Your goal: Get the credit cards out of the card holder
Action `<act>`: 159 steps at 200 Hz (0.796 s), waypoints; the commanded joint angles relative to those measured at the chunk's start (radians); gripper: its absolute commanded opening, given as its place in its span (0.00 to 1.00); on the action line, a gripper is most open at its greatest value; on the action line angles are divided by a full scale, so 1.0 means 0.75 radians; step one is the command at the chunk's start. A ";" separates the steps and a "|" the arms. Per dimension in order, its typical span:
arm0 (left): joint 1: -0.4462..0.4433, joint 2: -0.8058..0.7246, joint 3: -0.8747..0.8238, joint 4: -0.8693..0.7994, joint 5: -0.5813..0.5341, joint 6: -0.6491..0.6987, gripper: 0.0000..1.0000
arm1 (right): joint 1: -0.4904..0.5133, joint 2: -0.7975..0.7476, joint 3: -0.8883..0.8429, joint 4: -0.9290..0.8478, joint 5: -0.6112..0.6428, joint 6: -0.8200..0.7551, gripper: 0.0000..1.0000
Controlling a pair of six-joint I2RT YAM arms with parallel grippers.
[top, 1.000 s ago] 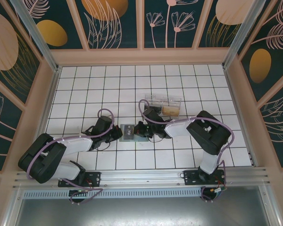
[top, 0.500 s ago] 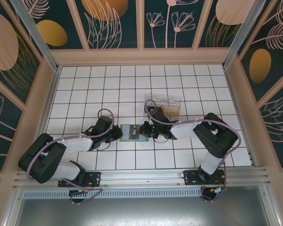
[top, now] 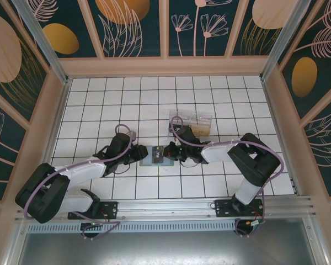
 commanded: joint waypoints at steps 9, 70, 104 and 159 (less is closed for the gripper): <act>-0.035 0.097 0.049 0.086 0.056 -0.012 0.20 | -0.018 -0.008 -0.031 0.045 -0.030 -0.043 0.00; -0.086 0.255 0.075 0.100 0.046 -0.022 0.16 | -0.029 0.037 -0.059 0.154 -0.079 -0.030 0.05; -0.098 0.276 0.048 0.116 0.044 -0.039 0.14 | -0.030 0.062 -0.066 0.215 -0.101 -0.009 0.13; -0.107 0.297 0.046 0.135 0.050 -0.042 0.12 | -0.024 0.106 -0.046 0.254 -0.128 0.008 0.14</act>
